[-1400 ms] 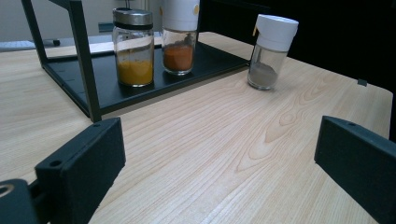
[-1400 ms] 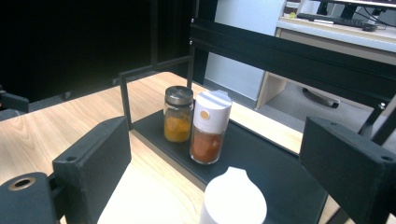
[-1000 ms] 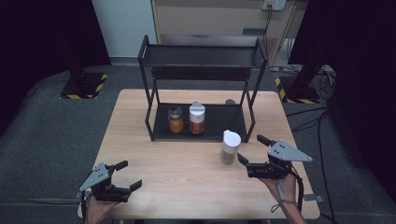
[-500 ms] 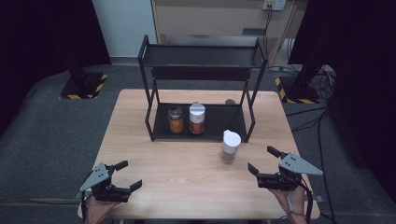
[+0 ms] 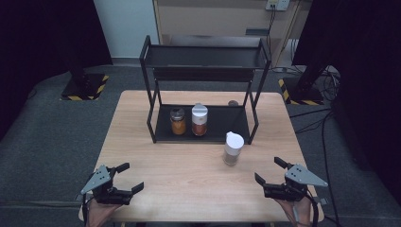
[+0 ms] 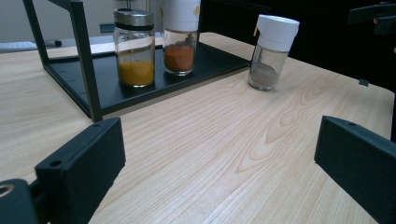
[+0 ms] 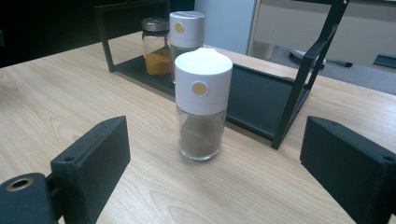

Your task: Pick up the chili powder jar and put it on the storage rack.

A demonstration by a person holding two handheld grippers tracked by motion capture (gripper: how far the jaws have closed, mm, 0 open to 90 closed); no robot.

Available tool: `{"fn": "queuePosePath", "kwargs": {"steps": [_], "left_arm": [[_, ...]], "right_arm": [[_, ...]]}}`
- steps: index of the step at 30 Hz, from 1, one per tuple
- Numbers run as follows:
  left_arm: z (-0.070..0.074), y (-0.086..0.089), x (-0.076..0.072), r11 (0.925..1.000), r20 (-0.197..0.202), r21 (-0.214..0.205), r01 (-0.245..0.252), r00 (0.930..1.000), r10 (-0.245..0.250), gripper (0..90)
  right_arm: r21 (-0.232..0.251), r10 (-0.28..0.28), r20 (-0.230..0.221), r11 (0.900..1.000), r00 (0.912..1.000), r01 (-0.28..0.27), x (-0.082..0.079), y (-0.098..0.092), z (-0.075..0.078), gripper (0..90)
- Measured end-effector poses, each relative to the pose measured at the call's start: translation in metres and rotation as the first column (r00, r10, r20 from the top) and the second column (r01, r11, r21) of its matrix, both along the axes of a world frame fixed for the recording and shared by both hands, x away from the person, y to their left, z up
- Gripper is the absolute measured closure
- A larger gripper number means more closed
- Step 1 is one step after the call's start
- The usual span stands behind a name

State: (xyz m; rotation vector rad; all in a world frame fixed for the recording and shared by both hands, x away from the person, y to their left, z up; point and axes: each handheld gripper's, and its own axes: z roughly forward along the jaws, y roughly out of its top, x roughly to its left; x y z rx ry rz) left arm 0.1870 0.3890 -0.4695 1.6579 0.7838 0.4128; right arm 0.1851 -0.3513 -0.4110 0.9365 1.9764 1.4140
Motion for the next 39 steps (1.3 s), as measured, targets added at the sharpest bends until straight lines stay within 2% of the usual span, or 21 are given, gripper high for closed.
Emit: {"fn": "queuePosePath", "kwargs": {"steps": [24,39], "left_arm": [[-0.001,0.001,0.000,1.0000,0.010,-0.004,0.003,0.9999,-0.003,1.5],[-0.001,0.001,0.000,0.9999,0.014,-0.006,0.009,0.9999,-0.009,1.6]], "right_arm": [[0.007,-0.004,-0.019,1.0000,0.9998,0.004,0.004,-0.010,-0.017,9.3],[0.011,0.000,-0.028,0.9999,0.9996,0.000,0.005,-0.012,-0.018,9.2]]}}
